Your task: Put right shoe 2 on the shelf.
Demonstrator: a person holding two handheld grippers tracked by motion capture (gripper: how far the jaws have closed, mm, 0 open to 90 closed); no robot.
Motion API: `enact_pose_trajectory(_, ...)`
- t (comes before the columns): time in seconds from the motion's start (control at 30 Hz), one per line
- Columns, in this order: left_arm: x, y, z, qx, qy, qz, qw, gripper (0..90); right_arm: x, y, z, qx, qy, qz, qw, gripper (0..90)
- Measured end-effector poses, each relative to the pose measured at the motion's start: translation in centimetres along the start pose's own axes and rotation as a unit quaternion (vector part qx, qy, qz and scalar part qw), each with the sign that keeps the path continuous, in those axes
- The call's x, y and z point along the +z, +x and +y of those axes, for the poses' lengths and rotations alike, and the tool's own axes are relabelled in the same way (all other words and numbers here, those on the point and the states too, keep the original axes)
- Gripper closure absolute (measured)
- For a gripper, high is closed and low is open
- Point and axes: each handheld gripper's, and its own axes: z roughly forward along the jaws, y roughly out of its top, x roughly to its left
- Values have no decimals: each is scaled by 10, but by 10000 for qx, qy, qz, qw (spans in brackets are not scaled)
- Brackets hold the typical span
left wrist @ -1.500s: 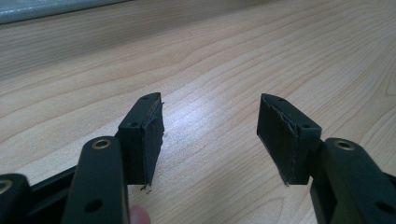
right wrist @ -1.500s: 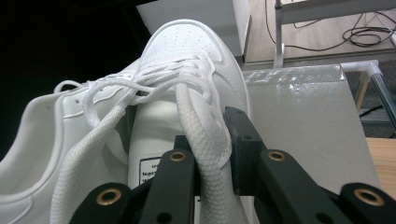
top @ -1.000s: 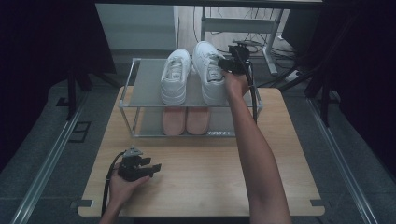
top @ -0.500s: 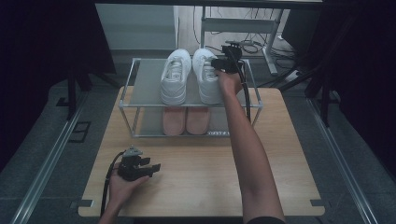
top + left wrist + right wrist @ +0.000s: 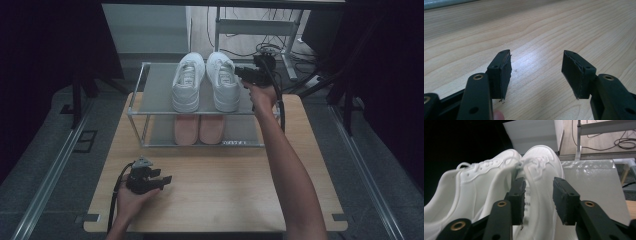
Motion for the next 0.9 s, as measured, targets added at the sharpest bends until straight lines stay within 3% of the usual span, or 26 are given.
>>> enact_pose_trajectory(0.17, -1, -1, 0, 1, -14, 12, 10000, 416, -24, -9, -15, -182, -33, 206, 9996, 715)
enact_pose_trajectory(0.27, -1, -1, 0, 14, -21, 37, 10000, 416, -34, -11, -21, -481, 15, 86, 9988, 751)
enact_pose_trajectory(0.37, -2, -1, 0, -36, -33, 51, 10000, 416, -42, -15, -26, -607, 74, 83, 9981, 793)
enact_pose_trajectory(0.67, -1, -1, 0, 26, -21, 63, 10000, 416, -47, -17, -45, -860, 233, 208, 9958, 894)
enact_pose_trajectory(0.9, -2, -1, 0, 33, -22, 64, 10000, 417, -43, -17, -56, -914, 320, 233, 9950, 897)
